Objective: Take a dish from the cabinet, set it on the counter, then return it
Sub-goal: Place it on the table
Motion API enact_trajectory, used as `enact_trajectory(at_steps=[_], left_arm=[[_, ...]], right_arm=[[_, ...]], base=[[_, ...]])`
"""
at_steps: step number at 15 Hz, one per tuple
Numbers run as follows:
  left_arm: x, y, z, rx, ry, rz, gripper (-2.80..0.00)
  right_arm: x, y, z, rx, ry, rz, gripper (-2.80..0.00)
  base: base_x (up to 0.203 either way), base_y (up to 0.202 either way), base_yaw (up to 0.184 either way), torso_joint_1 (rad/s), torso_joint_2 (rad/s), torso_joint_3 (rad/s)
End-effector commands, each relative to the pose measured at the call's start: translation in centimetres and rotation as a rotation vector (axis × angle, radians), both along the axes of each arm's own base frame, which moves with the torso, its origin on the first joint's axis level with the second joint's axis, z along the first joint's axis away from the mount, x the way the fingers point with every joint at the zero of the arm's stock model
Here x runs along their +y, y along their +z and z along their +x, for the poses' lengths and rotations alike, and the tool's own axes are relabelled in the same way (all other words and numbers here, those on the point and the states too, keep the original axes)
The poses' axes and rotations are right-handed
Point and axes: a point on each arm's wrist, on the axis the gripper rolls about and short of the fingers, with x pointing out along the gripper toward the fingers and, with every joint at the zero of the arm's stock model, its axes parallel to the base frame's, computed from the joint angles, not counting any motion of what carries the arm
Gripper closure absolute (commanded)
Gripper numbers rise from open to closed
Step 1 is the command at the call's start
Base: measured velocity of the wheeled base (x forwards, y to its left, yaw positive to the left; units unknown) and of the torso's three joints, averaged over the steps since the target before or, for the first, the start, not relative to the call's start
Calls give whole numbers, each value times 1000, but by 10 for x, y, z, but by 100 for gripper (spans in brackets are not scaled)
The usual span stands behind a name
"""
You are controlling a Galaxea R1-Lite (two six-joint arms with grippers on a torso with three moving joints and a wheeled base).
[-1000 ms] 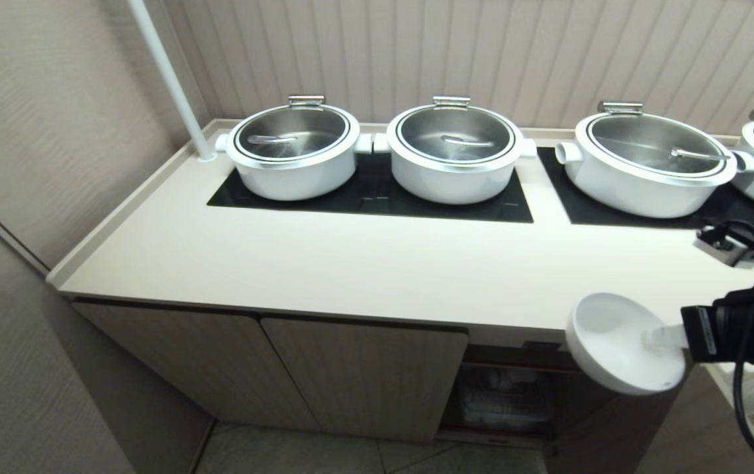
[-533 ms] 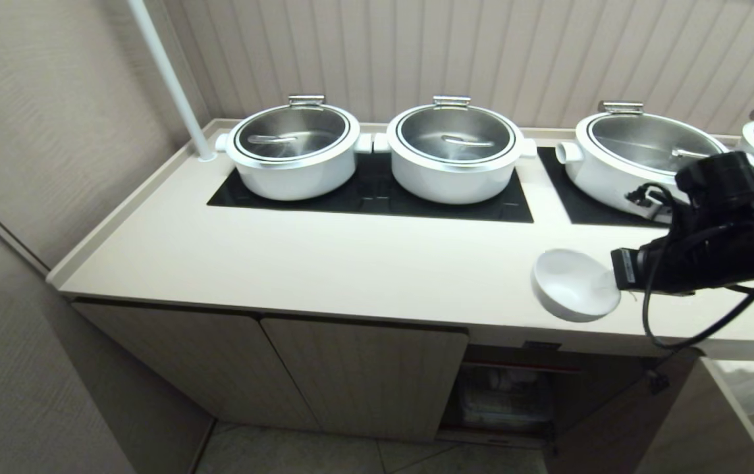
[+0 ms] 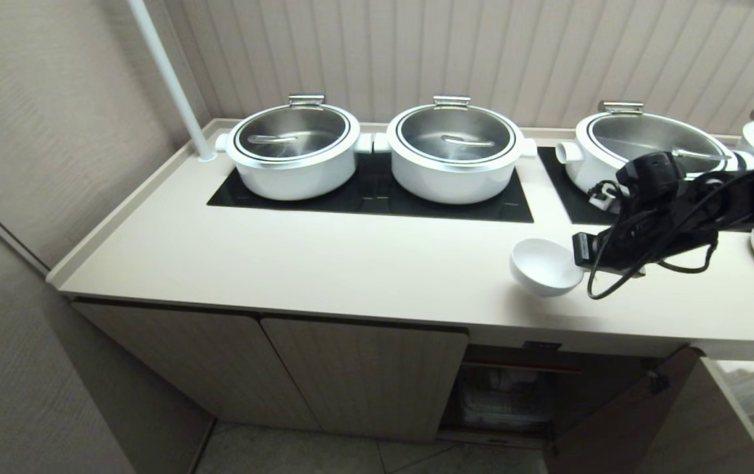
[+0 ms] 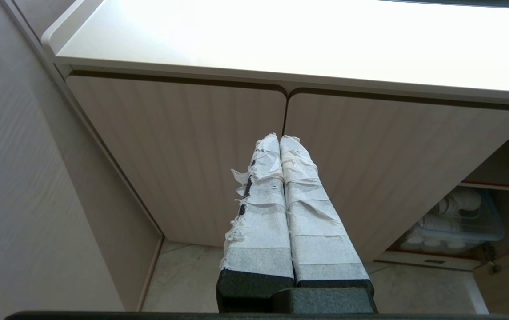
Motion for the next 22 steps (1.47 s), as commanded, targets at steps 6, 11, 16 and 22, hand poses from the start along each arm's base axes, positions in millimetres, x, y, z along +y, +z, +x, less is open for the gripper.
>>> enact_trajectory(at_steps=[6,11,16,22], left_arm=[[0,0,0,-1,0,-1,0],[0,0,0,0,0,-1,0],[0,0,0,-1,0,-1,0],[0,0,0,-1,2,-1,0]], right_arm=[[0,-14,25,18,-7,-8,0],[0,-16,31,25,-14,-15,0],[0,-18,32,31,-11,-17,0],[-1,-23,34,37,-9,-23,0]], base=[[0,0,0,0,0,0],[0,0,0,0,0,0],[0,0,0,0,0,0],[0,0,0,0,0,0]])
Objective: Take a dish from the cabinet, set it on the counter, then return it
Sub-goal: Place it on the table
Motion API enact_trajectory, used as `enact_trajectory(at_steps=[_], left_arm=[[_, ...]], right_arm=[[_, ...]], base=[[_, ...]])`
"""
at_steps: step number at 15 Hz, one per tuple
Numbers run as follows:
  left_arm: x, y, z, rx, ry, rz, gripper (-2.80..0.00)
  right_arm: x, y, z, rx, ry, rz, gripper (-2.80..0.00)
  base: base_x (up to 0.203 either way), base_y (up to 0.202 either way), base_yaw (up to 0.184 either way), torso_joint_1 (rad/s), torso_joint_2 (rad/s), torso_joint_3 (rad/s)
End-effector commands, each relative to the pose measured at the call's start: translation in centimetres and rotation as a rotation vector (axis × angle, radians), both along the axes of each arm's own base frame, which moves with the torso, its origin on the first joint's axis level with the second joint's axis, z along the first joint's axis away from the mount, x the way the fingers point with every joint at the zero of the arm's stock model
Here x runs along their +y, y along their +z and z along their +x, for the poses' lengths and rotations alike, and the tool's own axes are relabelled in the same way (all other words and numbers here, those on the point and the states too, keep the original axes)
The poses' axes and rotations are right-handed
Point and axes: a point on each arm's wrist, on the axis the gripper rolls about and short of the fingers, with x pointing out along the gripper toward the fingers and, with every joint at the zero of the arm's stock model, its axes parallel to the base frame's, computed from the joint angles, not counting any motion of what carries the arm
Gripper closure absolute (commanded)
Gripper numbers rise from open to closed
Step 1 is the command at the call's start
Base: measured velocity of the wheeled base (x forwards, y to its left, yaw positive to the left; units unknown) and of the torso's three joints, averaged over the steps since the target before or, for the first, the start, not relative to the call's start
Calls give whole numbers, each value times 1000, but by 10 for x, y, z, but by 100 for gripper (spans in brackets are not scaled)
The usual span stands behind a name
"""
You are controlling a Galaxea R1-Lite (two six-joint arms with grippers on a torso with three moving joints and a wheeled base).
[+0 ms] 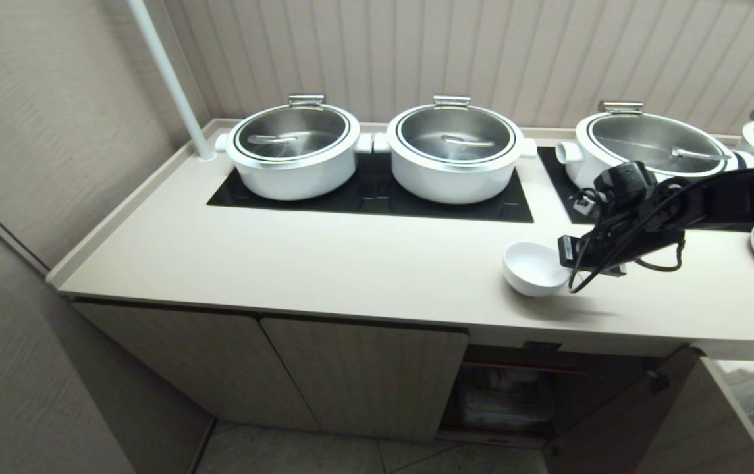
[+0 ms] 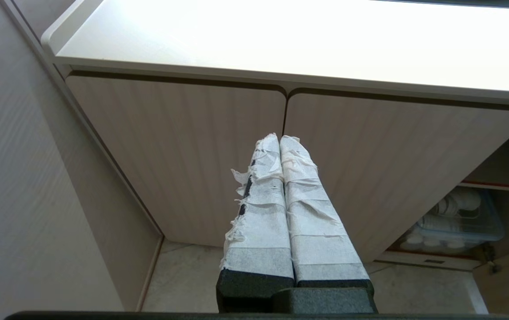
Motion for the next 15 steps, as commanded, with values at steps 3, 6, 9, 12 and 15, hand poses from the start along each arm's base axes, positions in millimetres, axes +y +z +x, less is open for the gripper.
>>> enact_trajectory(at_steps=[3,6,9,12,15], left_arm=[[0,0,0,0,1,-1,0],[0,0,0,-1,2,-1,0],[0,0,0,-1,1,-1,0],[0,0,0,0,1,-1,0],[0,0,0,-1,1,-1,0]], right_arm=[[0,-1,0,7,-1,0,0],[-1,-3,0,12,-10,-13,0],[-1,-3,0,10,-9,-14,0],[-1,-3,1,6,-9,-14,-280],[-1,-2,1,-3,-8,-14,-280]], base=[[0,0,0,0,0,0],[0,0,0,0,0,0],[0,0,0,0,0,0],[0,0,0,0,0,0],[0,0,0,0,0,0]])
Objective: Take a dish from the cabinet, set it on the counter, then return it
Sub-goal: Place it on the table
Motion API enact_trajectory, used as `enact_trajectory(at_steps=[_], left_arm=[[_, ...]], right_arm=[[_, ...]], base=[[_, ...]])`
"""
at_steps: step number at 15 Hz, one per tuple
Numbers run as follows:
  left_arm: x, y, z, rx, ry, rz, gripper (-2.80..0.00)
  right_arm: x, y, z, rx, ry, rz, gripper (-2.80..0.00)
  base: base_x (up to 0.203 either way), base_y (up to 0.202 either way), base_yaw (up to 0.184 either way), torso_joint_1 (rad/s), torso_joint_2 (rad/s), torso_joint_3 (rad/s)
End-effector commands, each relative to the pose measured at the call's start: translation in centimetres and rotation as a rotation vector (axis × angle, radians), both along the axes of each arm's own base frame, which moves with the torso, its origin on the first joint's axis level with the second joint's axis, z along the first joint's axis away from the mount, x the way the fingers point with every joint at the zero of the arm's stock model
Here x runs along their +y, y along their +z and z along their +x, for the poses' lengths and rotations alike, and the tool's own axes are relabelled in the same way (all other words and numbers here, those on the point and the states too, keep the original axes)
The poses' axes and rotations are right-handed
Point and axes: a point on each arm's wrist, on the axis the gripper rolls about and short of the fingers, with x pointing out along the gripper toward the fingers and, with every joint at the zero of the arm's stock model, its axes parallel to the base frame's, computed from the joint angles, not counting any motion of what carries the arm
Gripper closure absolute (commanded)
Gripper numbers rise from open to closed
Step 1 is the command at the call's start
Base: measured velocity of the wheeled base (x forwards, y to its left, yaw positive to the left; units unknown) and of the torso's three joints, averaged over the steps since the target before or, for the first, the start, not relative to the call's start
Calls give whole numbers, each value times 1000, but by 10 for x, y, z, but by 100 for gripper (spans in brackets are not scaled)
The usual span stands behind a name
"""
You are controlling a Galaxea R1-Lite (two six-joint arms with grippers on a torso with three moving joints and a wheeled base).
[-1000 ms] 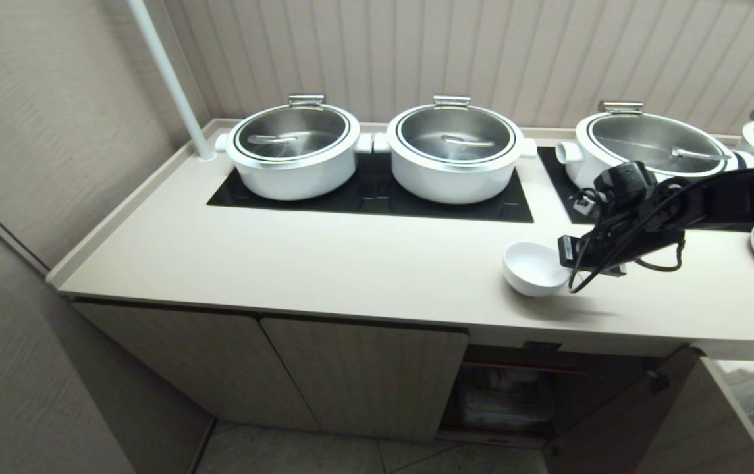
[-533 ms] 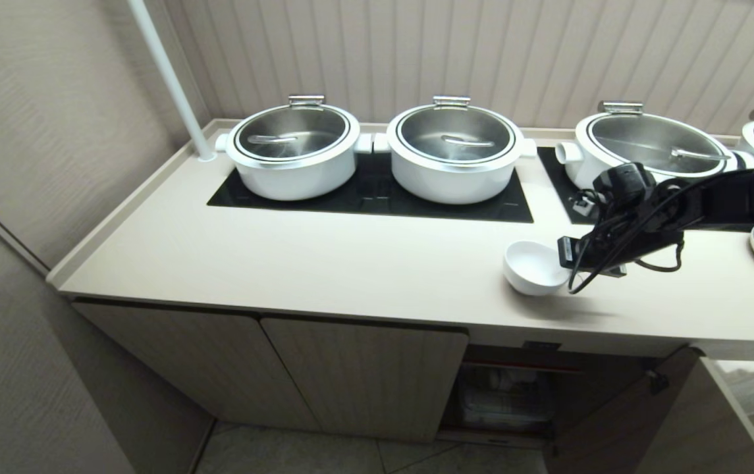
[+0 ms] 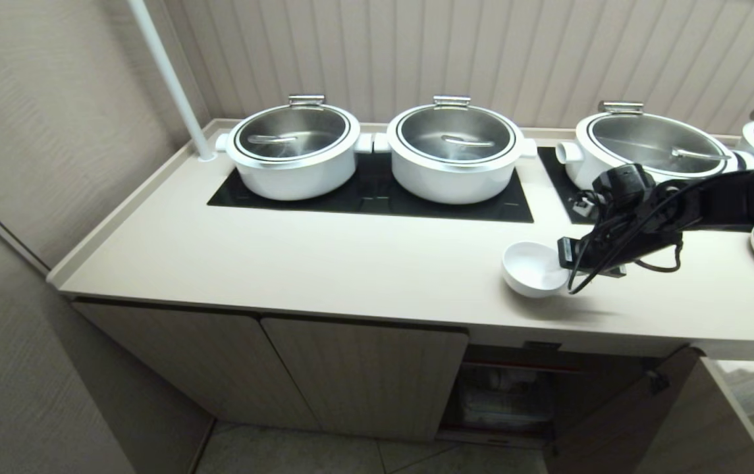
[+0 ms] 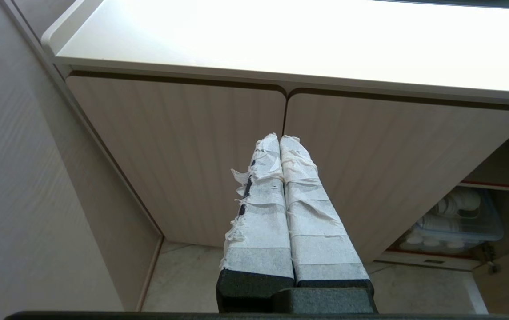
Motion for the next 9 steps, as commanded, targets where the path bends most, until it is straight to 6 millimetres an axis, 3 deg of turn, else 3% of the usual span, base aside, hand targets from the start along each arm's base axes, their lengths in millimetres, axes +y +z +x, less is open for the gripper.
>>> enact_trajectory(at_steps=[1,9], left_arm=[[0,0,0,-1,1,-1,0],[0,0,0,-1,1,-1,0]], right_arm=[[0,1,0,-4,2,2,-280],[2,8,1,-52,6,0,-280]], base=[[0,0,0,0,0,0],[0,0,0,0,0,0]])
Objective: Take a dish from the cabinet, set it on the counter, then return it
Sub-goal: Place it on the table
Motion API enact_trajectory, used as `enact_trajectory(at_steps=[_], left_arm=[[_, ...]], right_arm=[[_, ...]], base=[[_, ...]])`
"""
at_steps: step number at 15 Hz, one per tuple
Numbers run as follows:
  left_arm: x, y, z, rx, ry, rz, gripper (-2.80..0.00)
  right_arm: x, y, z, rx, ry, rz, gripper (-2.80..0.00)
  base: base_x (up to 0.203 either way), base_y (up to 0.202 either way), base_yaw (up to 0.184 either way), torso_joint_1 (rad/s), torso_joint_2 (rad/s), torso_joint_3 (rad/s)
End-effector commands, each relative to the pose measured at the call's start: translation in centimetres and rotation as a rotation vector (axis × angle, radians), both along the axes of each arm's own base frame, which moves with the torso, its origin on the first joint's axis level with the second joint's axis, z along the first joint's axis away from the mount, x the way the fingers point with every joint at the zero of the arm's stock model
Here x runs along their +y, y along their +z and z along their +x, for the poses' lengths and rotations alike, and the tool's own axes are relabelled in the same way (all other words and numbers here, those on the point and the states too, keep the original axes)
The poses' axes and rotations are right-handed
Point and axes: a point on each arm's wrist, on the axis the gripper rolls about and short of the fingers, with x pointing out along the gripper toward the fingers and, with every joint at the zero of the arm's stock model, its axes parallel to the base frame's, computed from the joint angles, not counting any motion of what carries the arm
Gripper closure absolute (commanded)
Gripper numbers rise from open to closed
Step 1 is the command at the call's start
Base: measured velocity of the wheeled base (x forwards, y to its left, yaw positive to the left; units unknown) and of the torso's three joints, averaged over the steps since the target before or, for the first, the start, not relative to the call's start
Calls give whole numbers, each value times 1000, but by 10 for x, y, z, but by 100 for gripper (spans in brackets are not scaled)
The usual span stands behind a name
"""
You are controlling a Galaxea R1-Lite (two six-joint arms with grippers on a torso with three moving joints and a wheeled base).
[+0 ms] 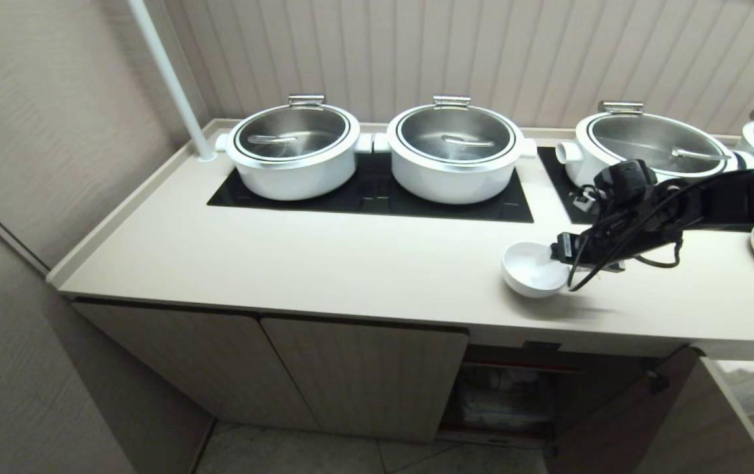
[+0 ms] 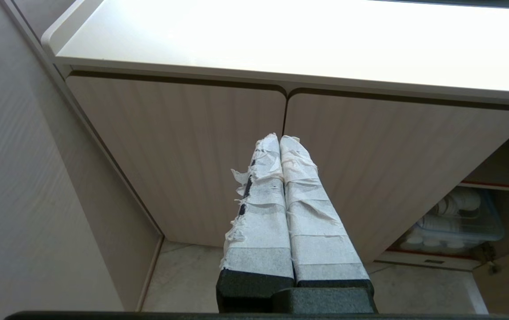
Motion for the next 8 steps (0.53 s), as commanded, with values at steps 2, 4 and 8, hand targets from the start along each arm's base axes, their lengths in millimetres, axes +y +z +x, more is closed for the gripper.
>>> enact_trajectory(at_steps=[2,4,8], left_arm=[[0,0,0,-1,2,-1,0],[0,0,0,-1,1,-1,0],[0,0,0,-1,1,-1,0]], right_arm=[[2,7,-4,-14,-5,-13,-280],[3,11,-7,-33,-23,-36,-280],[4,6,-8,-165,-4,-102,-280]], base=[[0,0,0,0,0,0],[0,0,0,0,0,0],[0,0,0,0,0,0]])
